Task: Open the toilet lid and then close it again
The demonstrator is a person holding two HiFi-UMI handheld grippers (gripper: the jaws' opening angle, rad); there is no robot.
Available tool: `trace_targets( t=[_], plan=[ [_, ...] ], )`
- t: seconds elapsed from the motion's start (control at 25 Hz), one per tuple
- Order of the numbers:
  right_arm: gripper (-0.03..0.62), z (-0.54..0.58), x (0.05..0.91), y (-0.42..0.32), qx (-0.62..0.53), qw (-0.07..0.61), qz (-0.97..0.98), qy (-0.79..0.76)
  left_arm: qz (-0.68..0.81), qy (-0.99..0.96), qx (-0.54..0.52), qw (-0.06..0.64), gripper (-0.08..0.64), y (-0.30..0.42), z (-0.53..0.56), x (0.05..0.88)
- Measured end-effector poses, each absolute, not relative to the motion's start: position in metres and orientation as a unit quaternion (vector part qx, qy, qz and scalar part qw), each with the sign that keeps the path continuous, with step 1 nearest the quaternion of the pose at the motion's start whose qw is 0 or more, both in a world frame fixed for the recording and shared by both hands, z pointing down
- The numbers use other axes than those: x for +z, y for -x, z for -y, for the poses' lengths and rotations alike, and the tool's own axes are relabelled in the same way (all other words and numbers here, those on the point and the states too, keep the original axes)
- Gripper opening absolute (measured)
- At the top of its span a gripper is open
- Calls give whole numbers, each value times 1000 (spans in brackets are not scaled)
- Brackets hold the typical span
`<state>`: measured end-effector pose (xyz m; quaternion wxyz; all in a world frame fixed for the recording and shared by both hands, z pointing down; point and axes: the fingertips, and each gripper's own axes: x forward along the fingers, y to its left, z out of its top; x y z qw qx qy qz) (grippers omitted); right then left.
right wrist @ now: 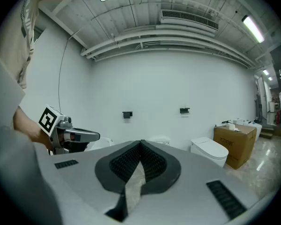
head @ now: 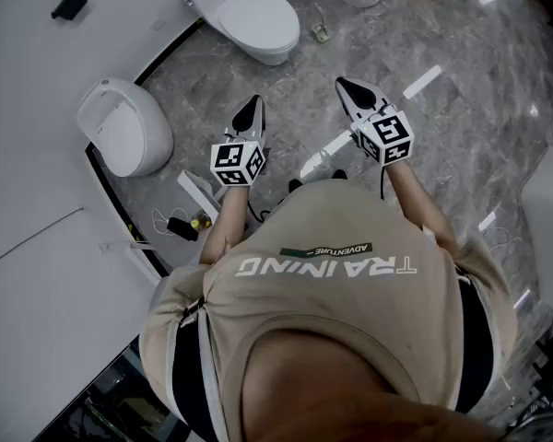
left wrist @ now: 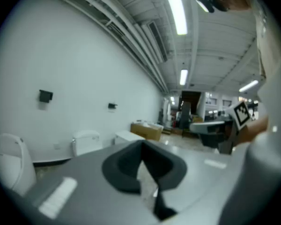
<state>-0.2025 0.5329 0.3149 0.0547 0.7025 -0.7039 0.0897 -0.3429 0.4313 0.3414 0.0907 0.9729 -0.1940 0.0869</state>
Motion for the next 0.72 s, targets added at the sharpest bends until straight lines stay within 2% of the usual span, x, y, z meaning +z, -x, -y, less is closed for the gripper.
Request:
trace_targets(
  t=[0.28, 0.72],
  plan=[
    [14, -514, 325, 224, 100, 61, 705, -699, 179, -977, 89, 81, 3, 349, -421, 343],
    [14, -512, 371, 248, 167, 68, 652, -736, 153, -969, 141, 136, 3, 388, -399, 401]
  ],
)
